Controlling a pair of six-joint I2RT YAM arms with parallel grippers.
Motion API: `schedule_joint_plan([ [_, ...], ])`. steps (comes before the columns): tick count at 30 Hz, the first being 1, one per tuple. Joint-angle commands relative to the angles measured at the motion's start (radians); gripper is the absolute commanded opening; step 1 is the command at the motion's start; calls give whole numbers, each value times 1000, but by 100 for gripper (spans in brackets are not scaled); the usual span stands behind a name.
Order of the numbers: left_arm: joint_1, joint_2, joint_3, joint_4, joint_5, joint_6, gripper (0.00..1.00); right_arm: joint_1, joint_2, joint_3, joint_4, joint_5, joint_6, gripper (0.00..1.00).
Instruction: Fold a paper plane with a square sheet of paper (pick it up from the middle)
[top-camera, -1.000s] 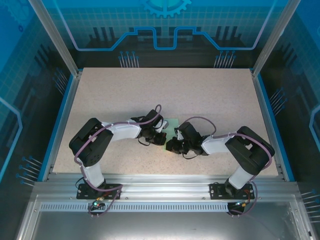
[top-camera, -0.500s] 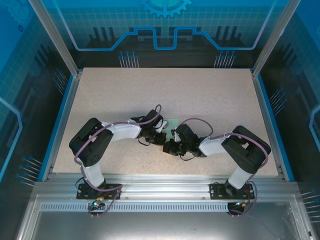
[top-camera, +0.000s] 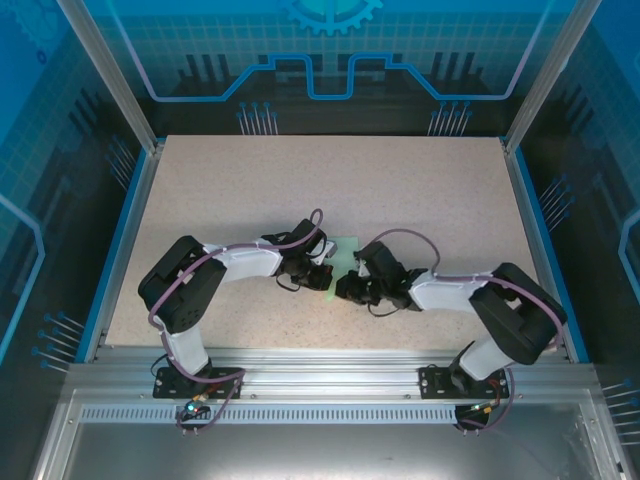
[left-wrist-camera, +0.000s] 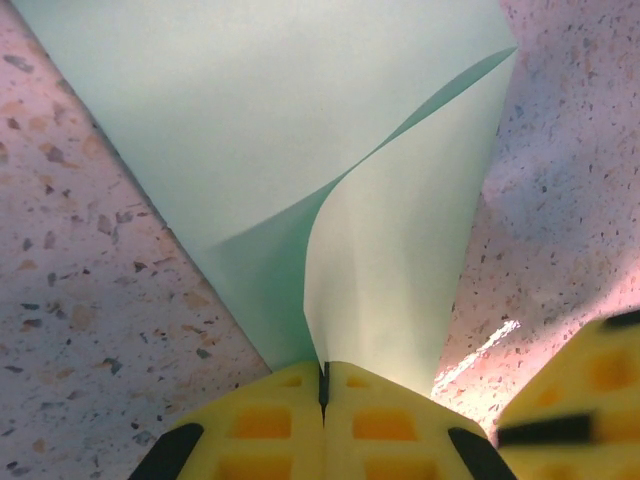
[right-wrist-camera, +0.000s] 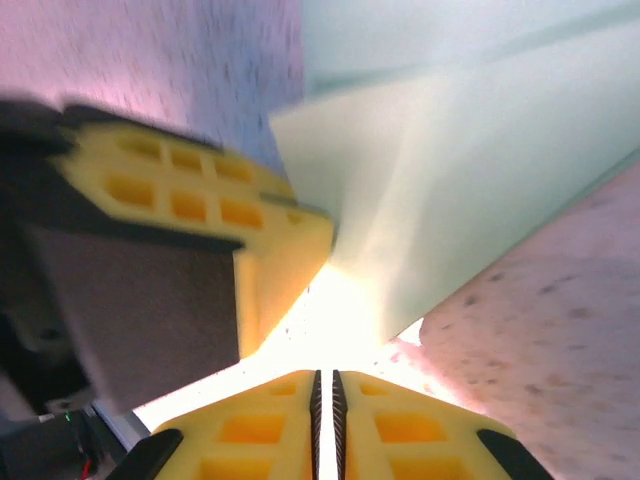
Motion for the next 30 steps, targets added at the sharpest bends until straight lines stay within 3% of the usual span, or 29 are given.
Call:
schedule_joint_plan([
  [1, 0, 12, 16, -33, 11, 13, 4, -73, -13, 27, -88, 19, -56, 17],
  [10, -1, 24, 25, -32, 18, 8, 4, -121, 143, 171, -66, -75, -98, 16],
  [20, 0, 2, 39, -55, 18, 11, 9, -131, 275, 226, -181, -6, -148, 15],
  [26, 0, -79, 50, -90, 17, -10, 31, -131, 263, 216, -189, 3, -144, 16],
  [30, 0, -142, 54, -101, 21, -43, 36, -131, 263, 221, -189, -5, -141, 16],
])
